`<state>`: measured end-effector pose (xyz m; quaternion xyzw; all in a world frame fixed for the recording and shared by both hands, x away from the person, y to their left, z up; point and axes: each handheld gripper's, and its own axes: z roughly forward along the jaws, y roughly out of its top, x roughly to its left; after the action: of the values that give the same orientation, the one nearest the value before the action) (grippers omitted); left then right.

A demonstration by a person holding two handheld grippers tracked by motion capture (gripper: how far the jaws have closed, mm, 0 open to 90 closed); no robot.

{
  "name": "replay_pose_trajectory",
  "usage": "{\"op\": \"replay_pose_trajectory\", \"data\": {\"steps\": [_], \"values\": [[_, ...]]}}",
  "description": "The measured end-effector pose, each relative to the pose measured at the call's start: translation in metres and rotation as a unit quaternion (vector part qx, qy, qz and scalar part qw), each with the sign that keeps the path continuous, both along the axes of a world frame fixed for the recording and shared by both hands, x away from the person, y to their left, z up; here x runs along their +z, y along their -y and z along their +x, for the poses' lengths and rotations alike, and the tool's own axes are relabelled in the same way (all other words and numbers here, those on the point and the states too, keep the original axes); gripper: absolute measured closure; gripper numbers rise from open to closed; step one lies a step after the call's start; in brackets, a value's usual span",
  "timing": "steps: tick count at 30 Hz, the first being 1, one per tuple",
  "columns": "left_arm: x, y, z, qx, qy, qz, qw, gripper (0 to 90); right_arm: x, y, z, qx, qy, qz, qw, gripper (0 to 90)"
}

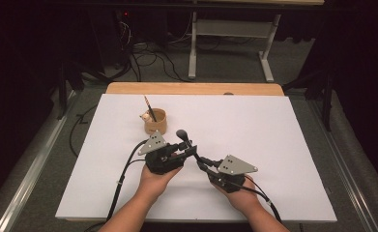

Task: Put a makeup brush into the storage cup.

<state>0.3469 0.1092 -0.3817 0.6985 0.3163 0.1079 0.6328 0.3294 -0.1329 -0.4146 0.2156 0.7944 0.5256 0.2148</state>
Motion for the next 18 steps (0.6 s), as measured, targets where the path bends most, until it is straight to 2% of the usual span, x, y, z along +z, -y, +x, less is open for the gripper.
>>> {"op": "replay_pose_trajectory", "data": {"steps": [5,18], "values": [[0.0001,-0.0007,-0.0005,-0.003,0.001,-0.003,1.0,72.2,0.0,0.0,0.0,0.0,0.002,-0.001,1.0,81.7],[0.0003,-0.0008,-0.0013,-0.018,0.003,-0.016,0.9997,75.6,0.0001,-0.0004,-0.0001,0.001,0.007,0.001,1.0,81.4]]}}
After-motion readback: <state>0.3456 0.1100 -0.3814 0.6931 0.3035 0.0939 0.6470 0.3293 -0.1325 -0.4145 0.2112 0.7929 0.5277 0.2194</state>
